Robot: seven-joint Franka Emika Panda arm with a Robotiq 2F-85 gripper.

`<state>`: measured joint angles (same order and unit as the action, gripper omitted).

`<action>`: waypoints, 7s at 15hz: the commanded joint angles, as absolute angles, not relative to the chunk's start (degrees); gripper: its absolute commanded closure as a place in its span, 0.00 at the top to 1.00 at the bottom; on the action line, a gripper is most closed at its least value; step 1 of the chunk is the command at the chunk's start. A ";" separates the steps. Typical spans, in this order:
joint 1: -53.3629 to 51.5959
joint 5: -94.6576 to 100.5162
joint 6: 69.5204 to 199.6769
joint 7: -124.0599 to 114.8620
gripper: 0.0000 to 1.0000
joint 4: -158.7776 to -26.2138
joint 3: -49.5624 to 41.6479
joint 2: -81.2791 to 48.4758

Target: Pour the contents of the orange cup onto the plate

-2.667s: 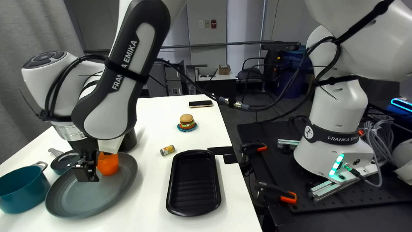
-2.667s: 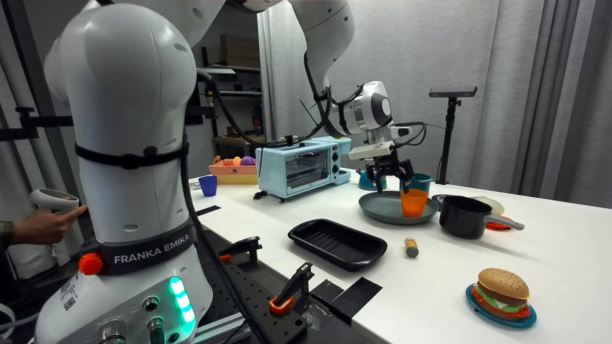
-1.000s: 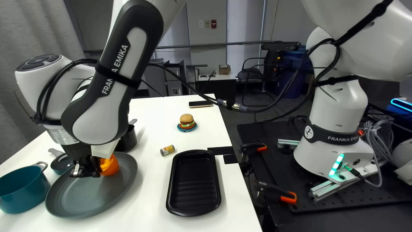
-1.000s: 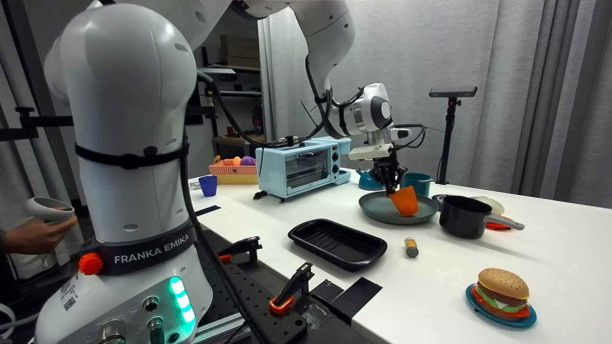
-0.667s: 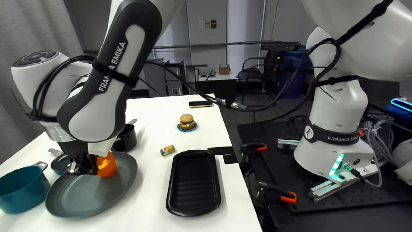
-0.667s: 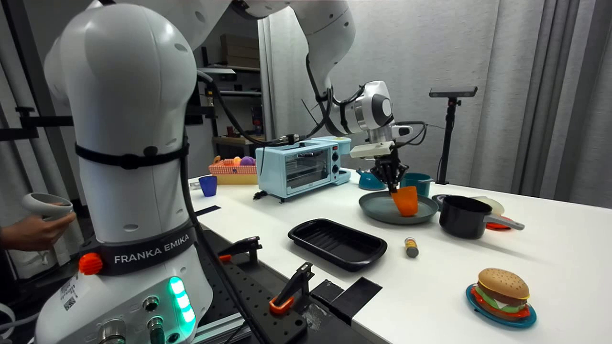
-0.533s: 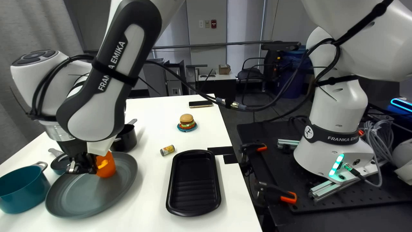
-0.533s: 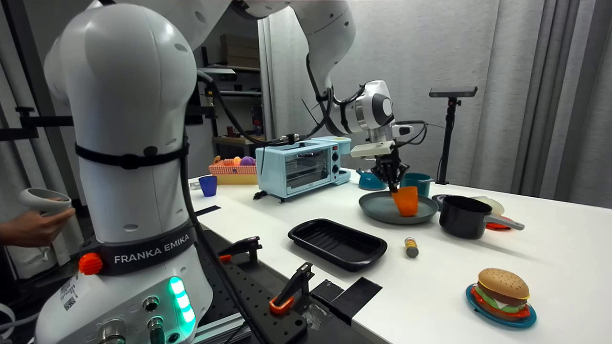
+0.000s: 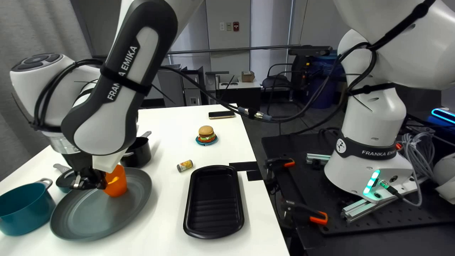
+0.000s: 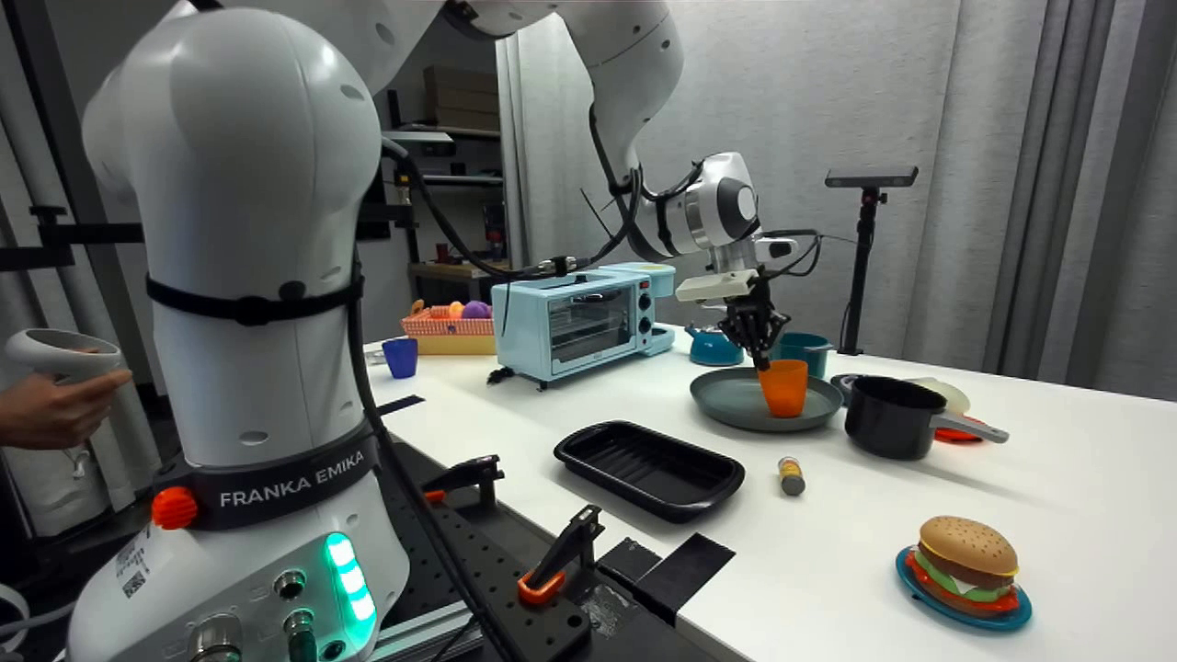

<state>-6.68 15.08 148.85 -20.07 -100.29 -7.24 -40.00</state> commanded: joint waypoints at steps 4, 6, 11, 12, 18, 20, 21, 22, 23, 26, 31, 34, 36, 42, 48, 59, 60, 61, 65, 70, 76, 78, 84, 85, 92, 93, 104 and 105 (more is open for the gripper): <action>-9.41 13.30 148.18 -24.90 0.01 -98.38 -9.85 -41.80; -10.06 13.50 148.18 -26.46 0.01 -98.30 -10.54 -41.93; -6.59 13.43 149.51 -25.29 0.01 -102.22 -13.18 -37.90; -5.82 13.47 149.34 -25.00 0.01 -101.89 -14.11 -37.88; -1.14 13.49 148.75 -23.55 0.01 -99.99 -16.44 -37.96; -0.70 13.46 148.68 -23.05 0.01 -99.97 -16.16 -37.90; -0.78 13.56 148.74 -22.92 0.01 -100.09 -16.02 -37.81; -0.94 13.66 148.81 -22.84 0.01 -100.19 -15.92 -37.72; -1.10 13.75 148.86 -22.76 0.01 -100.18 -15.80 -37.67; -0.98 13.37 148.91 -22.60 0.01 -99.63 -15.32 -37.68; -0.26 12.97 148.30 -22.69 0.01 -96.91 -15.45 -37.81; 0.22 12.87 148.33 -22.88 0.01 -95.52 -15.63 -37.96; 0.27 13.06 148.47 -23.65 0.01 -94.75 -16.25 -38.23; 3.84 7.19 149.01 -22.97 0.01 -94.50 -13.91 -38.06; 3.94 3.26 150.04 -21.31 0.01 -94.41 -12.16 -37.72; 5.10 -1.81 148.95 -10.99 0.01 -93.34 -2.23 -37.12; 6.43 -4.56 148.55 -8.59 0.01 -93.22 0.08 -37.33; 7.40 -7.12 148.26 -6.44 0.01 -93.34 2.08 -37.67; 11.02 -15.93 147.68 2.82 0.01 -96.07 8.99 -37.49; 14.11 -23.10 147.06 9.12 0.01 -98.13 12.59 -37.35; 20.64 -38.01 147.56 19.64 0.01 -98.08 20.42 -38.06; 21.35 -42.54 147.56 23.25 0.01 -97.91 21.26 -38.13; 21.59 -60.08 146.31 33.63 0.01 -96.98 21.72 -38.12; 21.03 -62.81 145.97 35.29 0.01 -96.93 21.06 -37.98; 20.78 -75.34 136.59 46.61 0.01 -99.35 13.73 -34.71; 20.92 -76.85 134.04 48.42 0.01 -99.24 12.15 -34.48; 18.97 -88.51 112.03 56.43 0.01 -98.27 1.76 -33.29; 18.63 -89.77 110.83 56.95 0.01 -98.30 1.28 -33.32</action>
